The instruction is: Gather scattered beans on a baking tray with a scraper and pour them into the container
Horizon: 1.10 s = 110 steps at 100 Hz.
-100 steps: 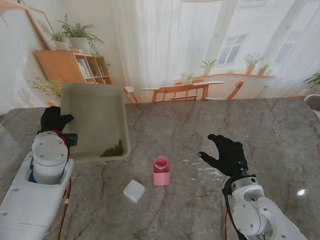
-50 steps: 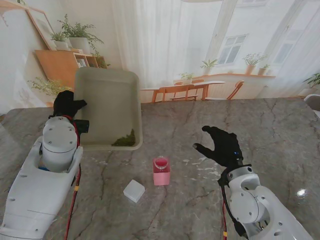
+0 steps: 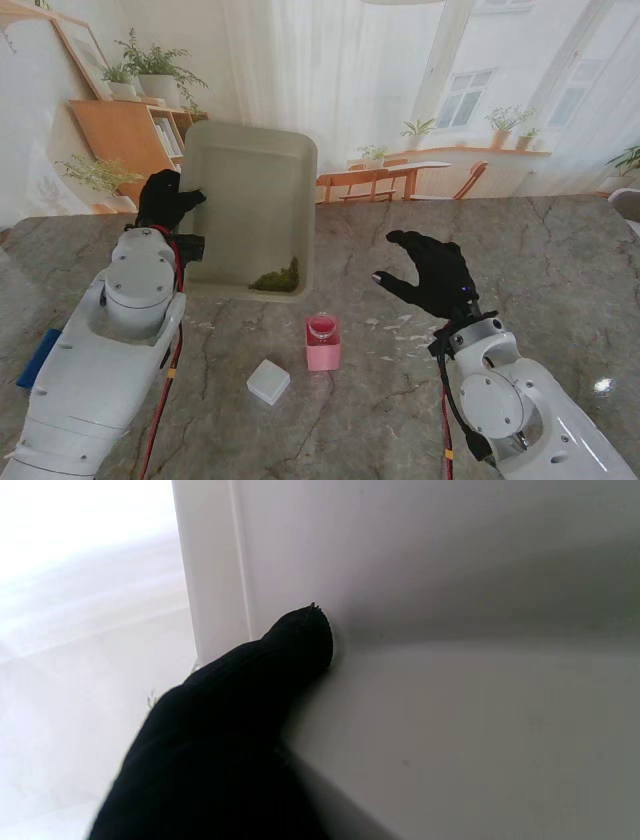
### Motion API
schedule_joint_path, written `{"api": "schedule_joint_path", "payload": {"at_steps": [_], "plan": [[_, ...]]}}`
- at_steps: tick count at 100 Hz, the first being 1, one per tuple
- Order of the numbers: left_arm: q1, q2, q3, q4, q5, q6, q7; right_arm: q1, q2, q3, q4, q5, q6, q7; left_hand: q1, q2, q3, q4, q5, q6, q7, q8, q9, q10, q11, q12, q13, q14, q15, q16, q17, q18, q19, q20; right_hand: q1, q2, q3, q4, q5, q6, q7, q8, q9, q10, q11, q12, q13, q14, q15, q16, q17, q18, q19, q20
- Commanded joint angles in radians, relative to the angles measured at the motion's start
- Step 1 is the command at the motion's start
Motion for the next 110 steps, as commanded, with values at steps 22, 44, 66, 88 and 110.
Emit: {"api": "schedule_joint_path", "payload": {"at_steps": [22,44,66,88,110], "plan": [[-0.013,-0.01,0.043,-0.002,-0.021,-0.041,-0.002,0.005,-0.001,-0.014,-0.07,-0.017,-0.056,-0.011,0.085,0.023,0.077,0.214,-0.027,0.065,0.026,0.014,0.015,-0.094,0.051,0.022,-0.008,-0.107,0.019,0.01,0.044,-0.192,0.066,0.065,0.034,0.056,-0.025,0.03,0.03,-0.034,0.013,0.007,0.033,-0.037,0.018,0.018,0.043,-0.035,0.014,0.011,0.043,0.017,0.039,0.011],[-0.021,-0.007,0.068,0.016,0.0,-0.08,-0.003,0.041,-0.001,-0.046,-0.079,0.011,-0.089,0.01,0.086,0.025,0.074,0.214,-0.029,0.064,0.025,0.014,0.014,-0.097,0.05,0.023,-0.008,-0.109,0.019,0.01,0.044,-0.197,0.064,0.068,0.055,0.068,-0.063,0.033,0.038,-0.039,0.02,0.008,0.08,-0.061,0.037,0.026,0.103,-0.06,0.05,0.032,0.128,0.003,0.134,0.074],[-0.017,0.003,0.079,0.021,0.046,-0.13,-0.015,0.1,-0.004,-0.096,-0.049,0.074,-0.09,0.047,0.085,0.026,0.073,0.216,-0.029,0.061,0.025,0.014,0.015,-0.1,0.05,0.024,-0.008,-0.11,0.019,0.01,0.043,-0.197,0.063,0.07,0.051,0.068,-0.066,0.035,0.048,-0.042,0.026,0.009,0.107,-0.077,0.045,0.031,0.131,-0.075,0.076,0.05,0.165,-0.005,0.166,0.111],[-0.017,0.014,0.085,0.024,0.087,-0.165,-0.035,0.152,-0.008,-0.138,-0.016,0.12,-0.077,0.068,0.084,0.026,0.072,0.218,-0.027,0.058,0.026,0.014,0.015,-0.101,0.05,0.024,-0.008,-0.112,0.017,0.01,0.042,-0.199,0.061,0.072,0.045,0.066,-0.064,0.037,0.052,-0.044,0.028,0.009,0.12,-0.081,0.048,0.035,0.142,-0.079,0.084,0.057,0.176,-0.007,0.17,0.13],[-0.024,0.011,0.092,0.039,0.083,-0.19,-0.023,0.178,-0.009,-0.159,0.009,0.157,-0.067,0.092,0.083,0.029,0.069,0.218,-0.028,0.057,0.025,0.014,0.014,-0.103,0.048,0.024,-0.009,-0.114,0.015,0.01,0.043,-0.2,0.06,0.074,0.042,0.065,-0.06,0.038,0.055,-0.046,0.03,0.009,0.13,-0.084,0.05,0.038,0.147,-0.081,0.086,0.061,0.179,-0.006,0.168,0.143]]}}
